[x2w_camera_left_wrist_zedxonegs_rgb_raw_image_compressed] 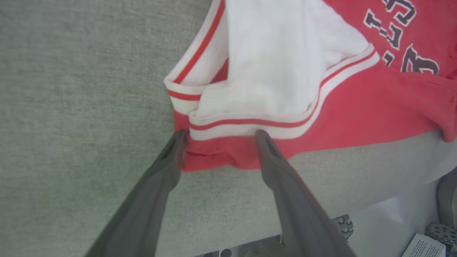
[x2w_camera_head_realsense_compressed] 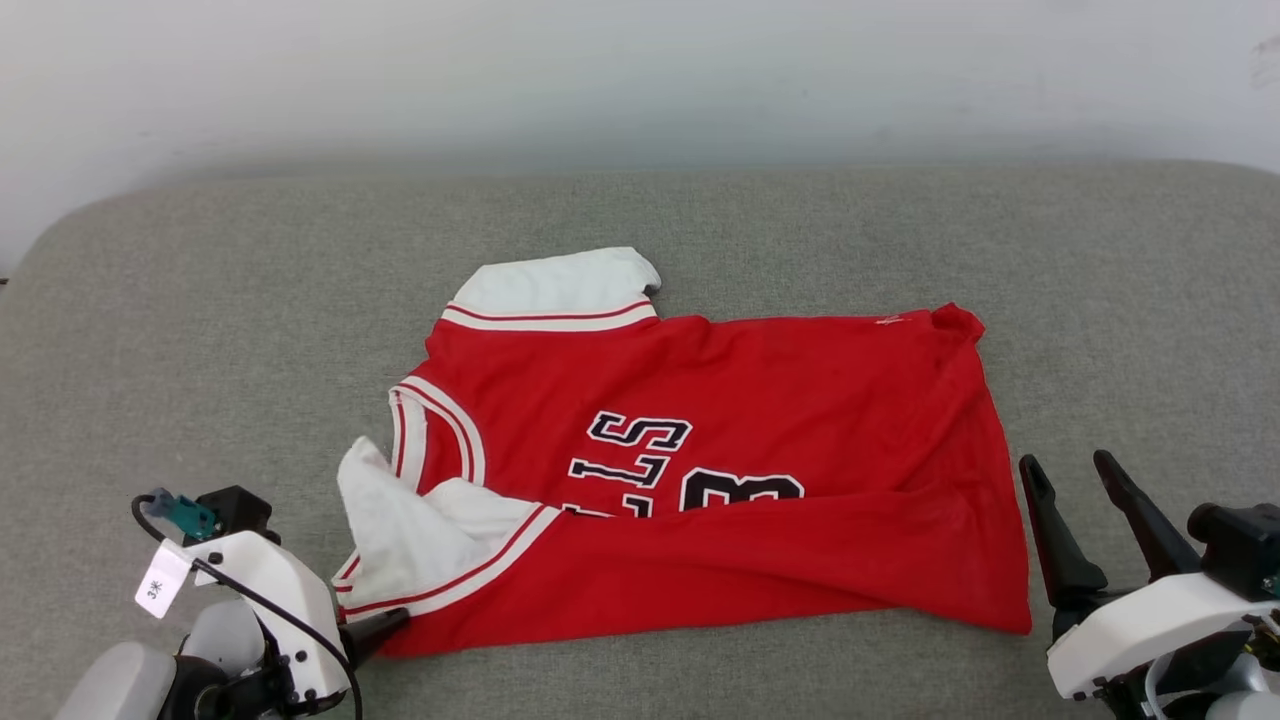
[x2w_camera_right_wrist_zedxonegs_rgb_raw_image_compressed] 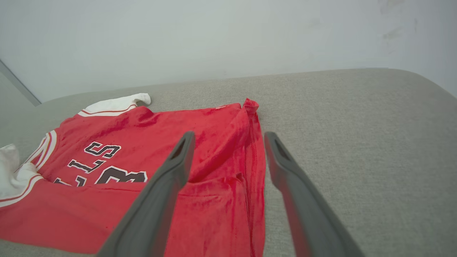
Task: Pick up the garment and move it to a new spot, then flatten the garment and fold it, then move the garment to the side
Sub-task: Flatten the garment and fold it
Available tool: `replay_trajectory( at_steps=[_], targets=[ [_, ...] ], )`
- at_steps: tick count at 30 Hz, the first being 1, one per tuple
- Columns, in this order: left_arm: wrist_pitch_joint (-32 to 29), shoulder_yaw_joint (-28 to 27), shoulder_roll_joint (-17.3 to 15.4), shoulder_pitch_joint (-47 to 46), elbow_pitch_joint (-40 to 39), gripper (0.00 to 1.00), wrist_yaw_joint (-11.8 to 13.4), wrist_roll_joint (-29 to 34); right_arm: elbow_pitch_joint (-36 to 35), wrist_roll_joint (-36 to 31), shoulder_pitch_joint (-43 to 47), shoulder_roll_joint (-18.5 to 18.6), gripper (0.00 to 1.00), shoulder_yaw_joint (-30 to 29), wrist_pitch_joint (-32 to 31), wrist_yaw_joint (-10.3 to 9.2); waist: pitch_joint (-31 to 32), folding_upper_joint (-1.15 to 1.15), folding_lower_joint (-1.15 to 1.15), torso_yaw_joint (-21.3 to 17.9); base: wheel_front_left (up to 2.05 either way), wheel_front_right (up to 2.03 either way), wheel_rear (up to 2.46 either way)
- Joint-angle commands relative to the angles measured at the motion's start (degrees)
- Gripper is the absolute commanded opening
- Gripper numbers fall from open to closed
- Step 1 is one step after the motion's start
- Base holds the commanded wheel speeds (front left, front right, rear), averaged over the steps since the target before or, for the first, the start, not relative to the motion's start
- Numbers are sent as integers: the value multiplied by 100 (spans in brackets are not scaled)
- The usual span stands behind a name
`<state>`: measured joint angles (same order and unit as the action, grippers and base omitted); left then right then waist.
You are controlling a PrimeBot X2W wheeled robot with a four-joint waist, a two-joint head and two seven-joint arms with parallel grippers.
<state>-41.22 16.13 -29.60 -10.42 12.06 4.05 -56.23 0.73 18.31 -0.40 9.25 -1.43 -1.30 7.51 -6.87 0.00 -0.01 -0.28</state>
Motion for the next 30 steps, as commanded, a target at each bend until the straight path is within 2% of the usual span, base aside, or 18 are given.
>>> replay_trajectory(
  at_steps=[1, 8, 9, 10, 11, 14, 20, 25, 30],
  targets=[
    [-16, -4, 14, 12, 24, 100, 9, -17, -12, 25, -73, -10, 100, -8, -10, -4, -69, 0, 1, -34, 0, 0, 0],
    [-153, 265, 372, -24, 602, 100, -215, -158, 76, 167, -80, 46, 100, -54, -93, -4, -289, 0, 1, -97, 0, 0, 0],
    [-161, 312, 441, -15, 665, 44, -253, -180, 76, 187, -44, 66, 100, -88, -111, -4, -300, 0, 1, -99, 0, 0, 0],
    [-114, 338, 495, -16, 712, 25, -303, -192, 100, 205, -6, 76, 100, -142, -164, -4, -309, 0, 1, -96, 0, 0, 0],
    [-78, 373, 515, -28, 754, 0, -345, -162, 116, 239, 32, 71, 100, -181, -215, -4, -315, 0, 1, -94, 0, 0, 0],
    [91, 393, 563, -81, 833, 0, -461, -98, 103, 318, 77, 147, 100, -271, -368, -4, -299, 0, 1, -77, 0, 0, 0],
    [458, 332, 416, -203, 726, 0, -599, 101, 128, 552, 163, 317, 100, -500, -864, -4, -115, 0, 1, -15, 0, 0, 0],
    [661, 274, 270, -253, 402, 0, -551, 269, 265, 797, 49, 552, 100, -552, -1900, -4, -20, 0, 1, 42, 0, 0, 0],
    [720, 274, 180, -367, -18, 0, -471, 416, 345, 968, -138, 750, 100, -324, -3023, -4, -115, 0, 1, 170, 0, 0, 0]
  ],
)
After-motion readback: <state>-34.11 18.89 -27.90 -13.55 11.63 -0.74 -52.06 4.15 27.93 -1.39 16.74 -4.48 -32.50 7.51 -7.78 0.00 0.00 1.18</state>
